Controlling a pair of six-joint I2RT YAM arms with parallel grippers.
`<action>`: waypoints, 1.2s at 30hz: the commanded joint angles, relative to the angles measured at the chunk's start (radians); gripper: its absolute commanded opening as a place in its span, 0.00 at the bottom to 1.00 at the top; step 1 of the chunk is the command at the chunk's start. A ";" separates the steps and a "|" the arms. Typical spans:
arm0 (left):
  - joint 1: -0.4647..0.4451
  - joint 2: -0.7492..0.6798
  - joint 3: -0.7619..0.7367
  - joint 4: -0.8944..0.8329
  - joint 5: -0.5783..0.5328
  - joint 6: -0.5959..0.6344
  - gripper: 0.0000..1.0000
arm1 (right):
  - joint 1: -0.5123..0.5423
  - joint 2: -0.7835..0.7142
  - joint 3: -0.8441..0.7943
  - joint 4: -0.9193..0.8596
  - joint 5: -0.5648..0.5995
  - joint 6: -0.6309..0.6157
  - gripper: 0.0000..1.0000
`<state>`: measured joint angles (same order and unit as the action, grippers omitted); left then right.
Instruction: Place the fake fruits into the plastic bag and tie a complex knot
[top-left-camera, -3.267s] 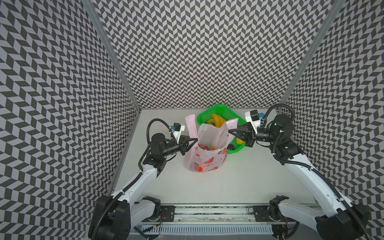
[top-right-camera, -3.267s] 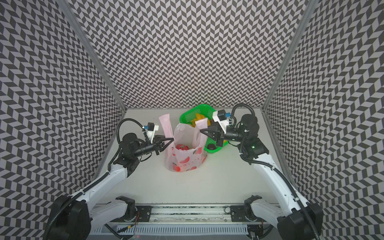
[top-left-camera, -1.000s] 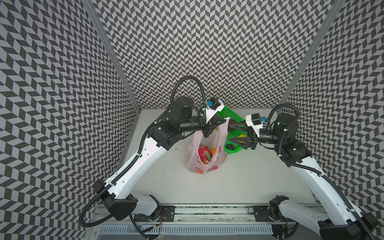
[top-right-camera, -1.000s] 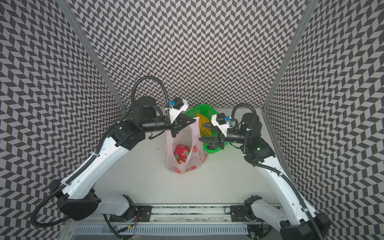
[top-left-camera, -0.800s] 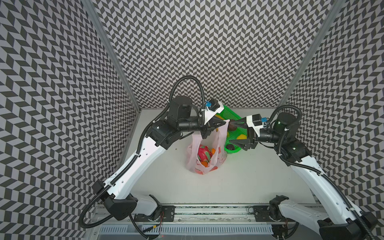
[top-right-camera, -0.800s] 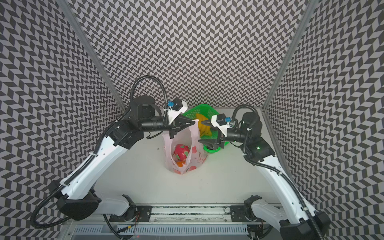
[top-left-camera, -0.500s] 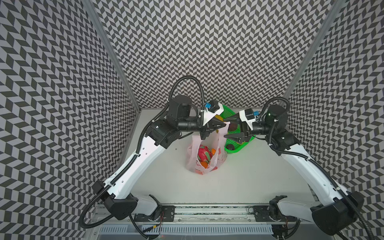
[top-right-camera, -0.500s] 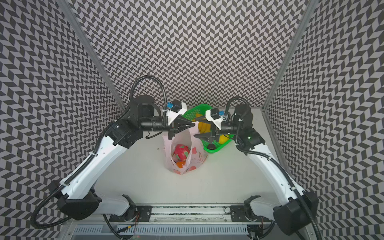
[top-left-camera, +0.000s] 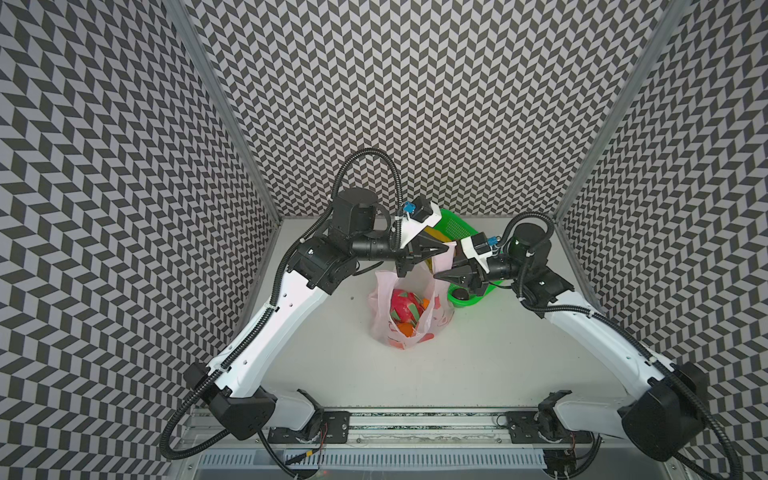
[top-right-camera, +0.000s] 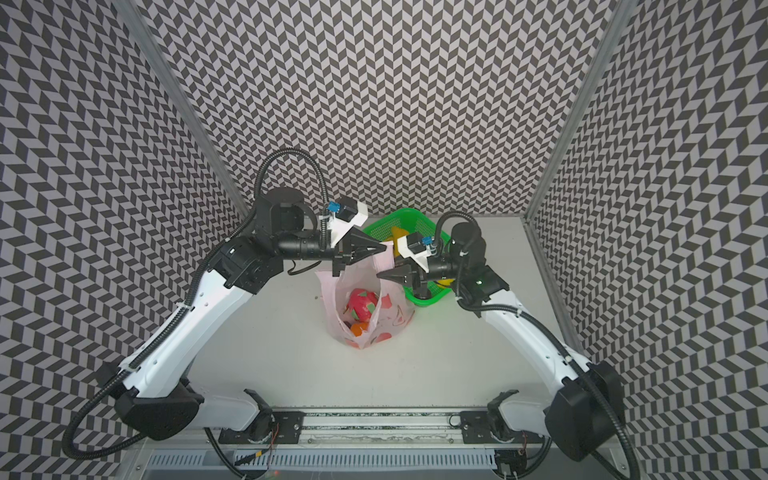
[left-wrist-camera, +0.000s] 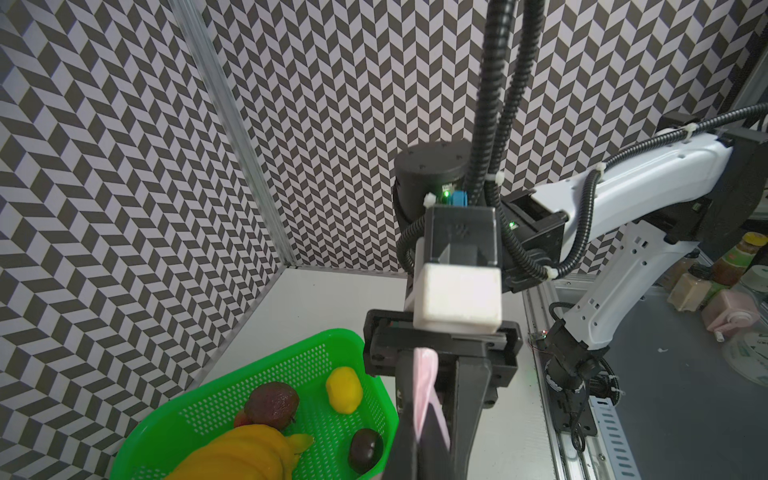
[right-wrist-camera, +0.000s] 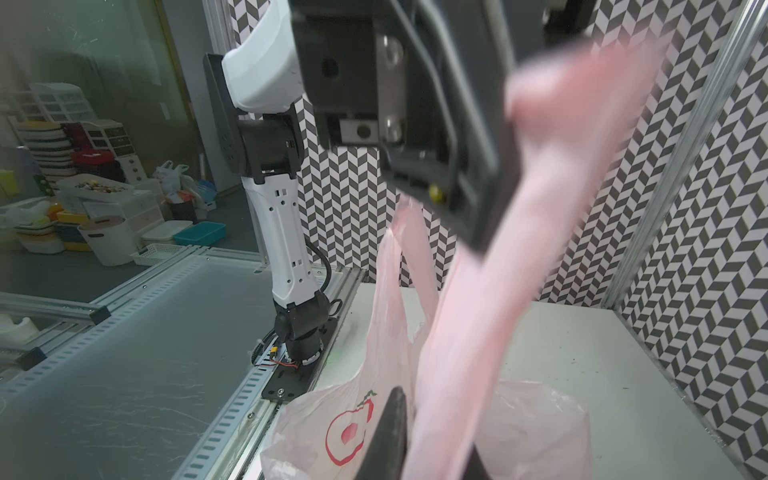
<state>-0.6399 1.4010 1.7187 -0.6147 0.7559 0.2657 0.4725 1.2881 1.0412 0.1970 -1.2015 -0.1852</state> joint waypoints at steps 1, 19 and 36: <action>0.015 -0.021 0.009 0.061 0.034 -0.011 0.00 | 0.026 -0.007 -0.062 0.124 -0.004 0.034 0.12; 0.200 -0.290 -0.225 0.301 -0.036 -0.193 0.48 | -0.003 -0.025 -0.090 0.048 0.152 0.048 0.00; 0.278 -0.855 -0.828 0.164 -0.281 -0.188 0.80 | -0.030 -0.026 -0.070 0.028 0.131 0.027 0.00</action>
<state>-0.3660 0.5705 0.9028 -0.4046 0.5037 0.0540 0.4465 1.2903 0.9508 0.2012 -1.0657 -0.1383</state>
